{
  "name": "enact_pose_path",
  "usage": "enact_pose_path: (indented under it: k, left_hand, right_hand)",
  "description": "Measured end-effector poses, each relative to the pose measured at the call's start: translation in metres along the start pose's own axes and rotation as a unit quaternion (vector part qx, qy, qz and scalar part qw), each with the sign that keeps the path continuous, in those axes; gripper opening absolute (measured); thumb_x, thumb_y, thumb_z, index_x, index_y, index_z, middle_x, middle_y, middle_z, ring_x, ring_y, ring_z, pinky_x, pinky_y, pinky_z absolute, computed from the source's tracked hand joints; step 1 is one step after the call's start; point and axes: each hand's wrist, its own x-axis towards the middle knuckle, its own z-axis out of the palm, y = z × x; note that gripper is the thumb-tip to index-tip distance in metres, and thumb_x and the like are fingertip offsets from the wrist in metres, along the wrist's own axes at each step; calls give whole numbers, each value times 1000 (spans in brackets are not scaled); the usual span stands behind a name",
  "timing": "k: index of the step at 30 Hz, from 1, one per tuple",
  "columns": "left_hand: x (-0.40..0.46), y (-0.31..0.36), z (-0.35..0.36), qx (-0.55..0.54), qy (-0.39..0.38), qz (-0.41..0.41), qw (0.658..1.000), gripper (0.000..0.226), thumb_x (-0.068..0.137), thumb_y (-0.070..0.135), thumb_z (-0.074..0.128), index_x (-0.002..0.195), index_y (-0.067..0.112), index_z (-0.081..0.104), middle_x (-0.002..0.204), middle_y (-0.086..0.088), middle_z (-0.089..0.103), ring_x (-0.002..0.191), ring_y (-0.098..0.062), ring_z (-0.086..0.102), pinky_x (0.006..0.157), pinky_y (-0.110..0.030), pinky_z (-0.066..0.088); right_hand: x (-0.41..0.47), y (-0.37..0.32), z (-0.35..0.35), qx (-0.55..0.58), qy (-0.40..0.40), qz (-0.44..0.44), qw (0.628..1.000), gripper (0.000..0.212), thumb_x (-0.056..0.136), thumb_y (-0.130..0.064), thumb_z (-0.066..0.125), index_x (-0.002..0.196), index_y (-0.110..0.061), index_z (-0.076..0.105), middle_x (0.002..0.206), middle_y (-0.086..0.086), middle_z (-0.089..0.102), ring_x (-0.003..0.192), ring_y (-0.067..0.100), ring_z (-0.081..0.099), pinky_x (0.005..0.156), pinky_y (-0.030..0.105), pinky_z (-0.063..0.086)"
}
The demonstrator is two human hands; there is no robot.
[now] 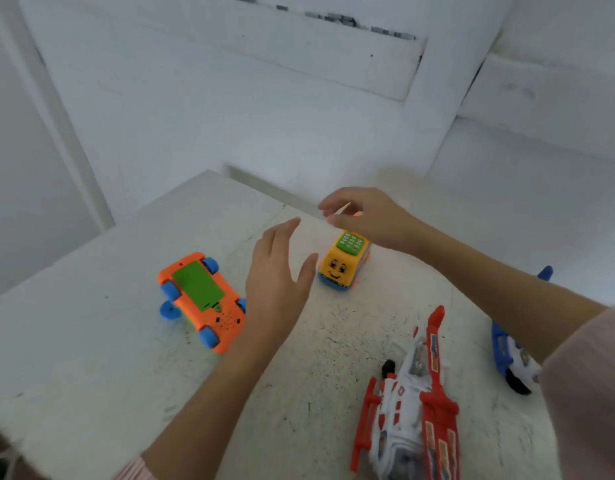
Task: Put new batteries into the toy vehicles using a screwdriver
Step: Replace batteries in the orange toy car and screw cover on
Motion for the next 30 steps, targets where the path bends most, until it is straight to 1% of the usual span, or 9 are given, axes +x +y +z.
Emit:
enact_pose_path:
  k: [4, 6, 8, 11, 15, 20, 23, 26, 30]
  left_hand:
    - [-22, -8, -52, 28, 78, -5, 997, 46, 87, 13, 66, 130, 11, 52, 128, -6, 53, 118, -17, 46, 95, -14, 31]
    - [-35, -18, -75, 27, 119, -57, 991, 48, 85, 12, 68, 130, 12, 52, 133, -6, 47, 123, -14, 37, 96, -7, 25]
    - [-48, -29, -91, 20, 129, -132, 983, 58, 83, 16, 71, 135, 15, 47, 138, -7, 39, 129, -18, 31, 98, -16, 26]
    - [-62, -44, -97, 7, 86, -226, 970, 80, 77, 23, 78, 144, 19, 35, 141, -13, 31, 132, -24, 25, 97, -27, 26]
    - [-69, -56, -94, -64, 24, -278, 958, 95, 74, 24, 80, 149, 23, 21, 132, -16, 31, 122, -26, 37, 94, -29, 33]
    - [-69, -62, -92, -150, -2, -265, 953, 100, 76, 15, 79, 151, 25, 13, 128, -3, 31, 117, -15, 41, 80, -12, 43]
    - [-68, -66, -89, -210, 15, -252, 944, 98, 74, 6, 79, 148, 27, 18, 132, -4, 39, 127, -21, 43, 77, -19, 48]
    - [-63, -53, -92, -239, 35, -217, 946, 96, 73, 0, 79, 141, 35, 22, 126, 4, 40, 125, -24, 46, 62, -13, 51]
    - [-54, -27, -103, -263, 58, -164, 949, 93, 73, 3, 80, 121, 58, 23, 124, 10, 44, 120, -32, 52, 61, -14, 52]
  right_hand:
    - [1, -49, 38, -34, -165, -43, 985, 34, 93, -16, 52, 127, -20, 51, 110, -11, 54, 86, -10, 54, 69, 7, 42]
    - [1, -64, 59, -69, -213, -48, 973, 44, 94, -15, 49, 136, -25, 40, 124, -3, 48, 94, 5, 55, 75, 14, 40]
    - [1, -74, 76, -97, -248, -55, 962, 55, 94, -13, 49, 142, -29, 28, 132, 4, 40, 101, 17, 55, 82, 22, 41]
    - [1, -82, 94, -138, -290, -49, 946, 68, 93, -13, 51, 145, -36, 13, 136, 10, 32, 104, 27, 57, 92, 36, 45]
    - [-2, -85, 104, -135, -334, -19, 932, 73, 95, -8, 47, 145, -40, 4, 146, 16, 27, 107, 40, 56, 88, 48, 49]
    - [-10, -91, 110, -36, -338, 21, 940, 70, 96, 3, 33, 146, -36, 4, 150, 12, 23, 127, 36, 40, 90, 46, 50]
    - [-14, -92, 109, -42, -326, 16, 944, 67, 96, 2, 33, 146, -36, 8, 151, 11, 22, 127, 35, 41, 89, 42, 51]
    - [-21, -93, 102, -28, -294, 1, 955, 62, 98, -3, 35, 146, -35, 12, 148, 10, 26, 120, 31, 47, 84, 37, 52]
    - [-32, -103, 78, -22, -199, -73, 977, 56, 97, -10, 42, 145, -29, 19, 141, 5, 35, 99, 10, 43, 75, 21, 41]
